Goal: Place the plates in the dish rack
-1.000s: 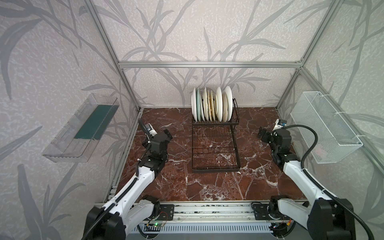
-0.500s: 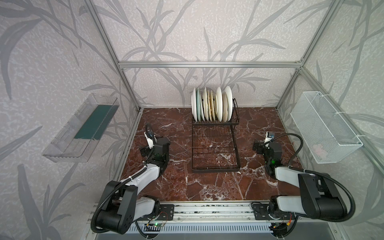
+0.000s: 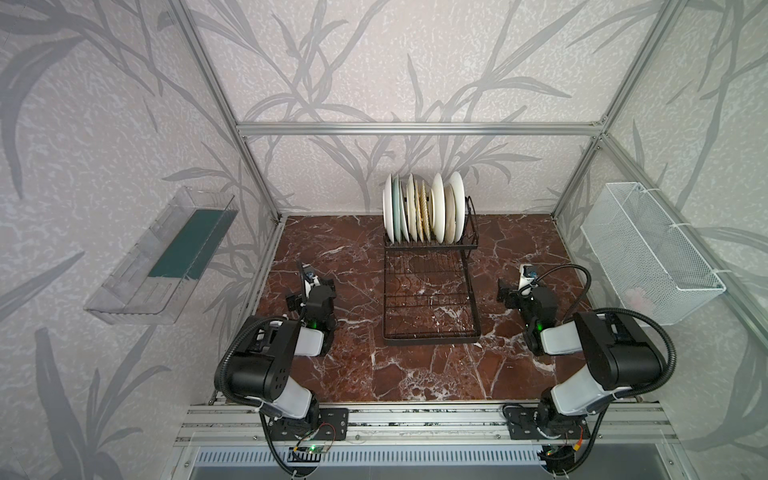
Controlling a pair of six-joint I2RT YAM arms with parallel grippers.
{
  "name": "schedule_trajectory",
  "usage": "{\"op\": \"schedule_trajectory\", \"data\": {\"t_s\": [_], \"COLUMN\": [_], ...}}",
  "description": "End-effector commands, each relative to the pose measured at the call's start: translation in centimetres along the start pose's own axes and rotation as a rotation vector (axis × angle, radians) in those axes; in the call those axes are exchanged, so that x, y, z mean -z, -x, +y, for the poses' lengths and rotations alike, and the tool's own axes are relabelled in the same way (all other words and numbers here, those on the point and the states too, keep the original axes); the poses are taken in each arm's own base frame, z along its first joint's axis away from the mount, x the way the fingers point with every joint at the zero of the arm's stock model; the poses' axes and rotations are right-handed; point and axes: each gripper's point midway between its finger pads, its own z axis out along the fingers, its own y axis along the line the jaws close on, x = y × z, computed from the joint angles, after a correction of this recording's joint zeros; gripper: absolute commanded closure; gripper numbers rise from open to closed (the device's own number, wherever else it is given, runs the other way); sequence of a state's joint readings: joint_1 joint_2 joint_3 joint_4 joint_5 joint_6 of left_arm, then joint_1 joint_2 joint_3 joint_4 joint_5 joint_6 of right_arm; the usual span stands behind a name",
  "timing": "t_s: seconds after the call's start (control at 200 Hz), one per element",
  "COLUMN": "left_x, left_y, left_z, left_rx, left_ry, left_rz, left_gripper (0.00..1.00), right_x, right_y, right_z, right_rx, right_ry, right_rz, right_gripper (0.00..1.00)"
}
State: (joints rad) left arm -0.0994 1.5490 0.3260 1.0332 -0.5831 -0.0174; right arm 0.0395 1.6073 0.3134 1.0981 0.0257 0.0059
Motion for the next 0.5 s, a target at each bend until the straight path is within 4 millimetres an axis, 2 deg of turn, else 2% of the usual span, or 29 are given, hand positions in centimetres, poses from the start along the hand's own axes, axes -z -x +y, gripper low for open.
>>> {"op": "schedule_trajectory", "data": {"t_s": [0.0,0.1,0.195,0.34,0.495], "left_x": [-1.1,-1.4,-1.6,-1.6,-1.6], "left_y": [-0.3,-0.8,-0.6,-0.7,-0.7], "left_z": [-1.3,-1.2,-1.1,-1.1,-1.1], "left_rx": [0.055,0.061,0.063,0.064,0.063], "left_ry": [-0.134,-0.135,-0.135,-0.135,-0.136], "left_rz": [0.008,0.066,0.035,0.04,0.045], "left_gripper": [0.01,0.01,0.01,0.01,0.01], "right_x": [-0.1,-0.3,-0.4,-0.7,-0.7], "right_y": [0.6,0.6,0.5,0.5,0.5], "right_z": [1.0,0.8,0.9,2.5,2.6], "right_rx": [0.024,0.021,0.029,0.062,0.063], "right_ry": [0.053,0.043,0.044,0.135,0.136], "right_rz": [-0.003,0.006,0.013,0.034,0.033], "right_gripper": [0.01,0.01,0.01,0.01,0.01]}}
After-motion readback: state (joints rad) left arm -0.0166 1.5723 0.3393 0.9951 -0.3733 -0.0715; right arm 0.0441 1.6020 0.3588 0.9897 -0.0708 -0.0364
